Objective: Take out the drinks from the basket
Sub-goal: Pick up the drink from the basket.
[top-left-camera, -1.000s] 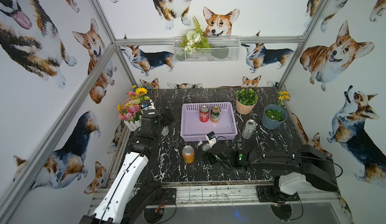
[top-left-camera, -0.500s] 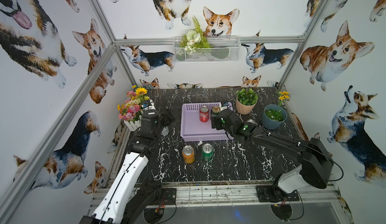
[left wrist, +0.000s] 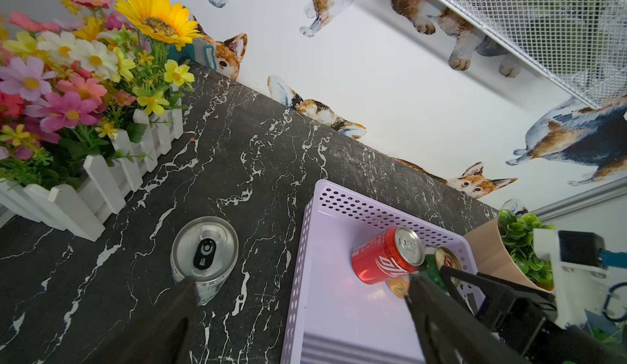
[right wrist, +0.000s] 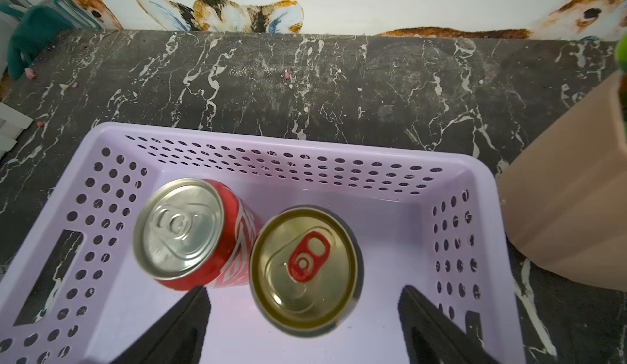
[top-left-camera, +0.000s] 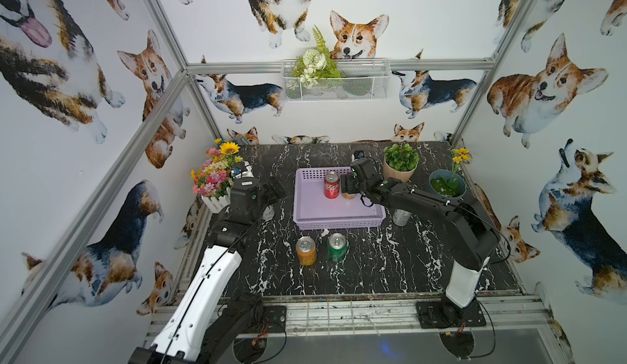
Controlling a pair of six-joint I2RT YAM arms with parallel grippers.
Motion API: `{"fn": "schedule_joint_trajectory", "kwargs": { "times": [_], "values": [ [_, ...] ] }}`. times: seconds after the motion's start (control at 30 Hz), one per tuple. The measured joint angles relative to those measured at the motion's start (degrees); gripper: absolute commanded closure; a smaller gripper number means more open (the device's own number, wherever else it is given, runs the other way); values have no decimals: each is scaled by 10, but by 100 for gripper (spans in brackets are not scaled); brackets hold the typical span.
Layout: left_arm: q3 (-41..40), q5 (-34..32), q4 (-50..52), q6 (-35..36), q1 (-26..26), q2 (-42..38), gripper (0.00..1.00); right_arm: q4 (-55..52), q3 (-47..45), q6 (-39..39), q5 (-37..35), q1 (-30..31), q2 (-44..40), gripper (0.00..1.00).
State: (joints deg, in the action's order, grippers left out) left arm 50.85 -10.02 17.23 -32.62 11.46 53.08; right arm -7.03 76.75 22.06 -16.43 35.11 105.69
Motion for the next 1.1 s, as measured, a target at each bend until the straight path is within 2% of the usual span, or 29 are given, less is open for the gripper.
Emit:
{"fn": "schedule_joint_trajectory", "kwargs": {
  "times": [0.13,0.6,0.9,1.1],
  "values": [
    [2,0,-4,5,0,4,0,0,4,0,6,-7,15,18],
    [0,4,-8,7,0,9,0,50,-3,-6,26,-15,54,16],
    [0,4,-8,9,0,15,0,124,-42,-30,33,-17,52,35],
    [-4,4,-12,9,0,16,0,152,-72,-33,46,-17,35,36]
  ]
}}
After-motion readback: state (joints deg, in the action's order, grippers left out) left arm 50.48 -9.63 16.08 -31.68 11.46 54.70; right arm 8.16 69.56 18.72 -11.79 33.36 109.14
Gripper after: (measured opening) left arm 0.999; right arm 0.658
